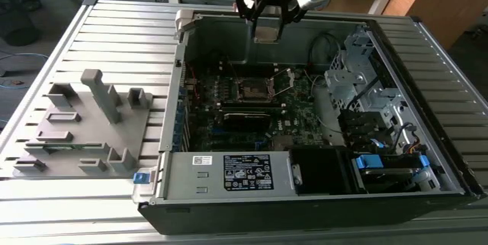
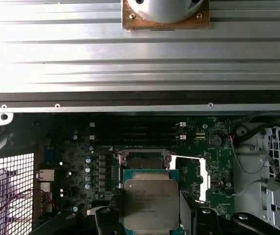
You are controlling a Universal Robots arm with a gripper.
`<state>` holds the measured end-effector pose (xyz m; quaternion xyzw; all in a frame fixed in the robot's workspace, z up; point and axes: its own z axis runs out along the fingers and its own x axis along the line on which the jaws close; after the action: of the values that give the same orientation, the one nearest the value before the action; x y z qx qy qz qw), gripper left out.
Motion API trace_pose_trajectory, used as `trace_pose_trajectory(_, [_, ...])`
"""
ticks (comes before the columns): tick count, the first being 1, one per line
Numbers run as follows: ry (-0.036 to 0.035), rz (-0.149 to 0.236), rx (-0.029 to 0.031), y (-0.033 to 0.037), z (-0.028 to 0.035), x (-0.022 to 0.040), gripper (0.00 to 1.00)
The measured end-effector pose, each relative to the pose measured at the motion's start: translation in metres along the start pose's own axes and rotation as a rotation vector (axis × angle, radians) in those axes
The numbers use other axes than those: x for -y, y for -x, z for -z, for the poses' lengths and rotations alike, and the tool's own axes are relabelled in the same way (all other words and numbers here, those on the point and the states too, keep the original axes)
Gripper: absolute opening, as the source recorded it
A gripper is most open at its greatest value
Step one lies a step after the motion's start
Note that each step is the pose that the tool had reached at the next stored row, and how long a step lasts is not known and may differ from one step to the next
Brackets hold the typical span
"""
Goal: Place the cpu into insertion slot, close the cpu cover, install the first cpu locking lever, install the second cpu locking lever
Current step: 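Place the cpu into insertion slot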
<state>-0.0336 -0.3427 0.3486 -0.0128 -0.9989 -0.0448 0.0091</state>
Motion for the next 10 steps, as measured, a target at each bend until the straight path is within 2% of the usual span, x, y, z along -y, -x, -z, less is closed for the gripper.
trace_pose_trajectory(10, [-0.0002,0.0,-0.0001,-0.0001,-0.0038,0.0004,0.54])
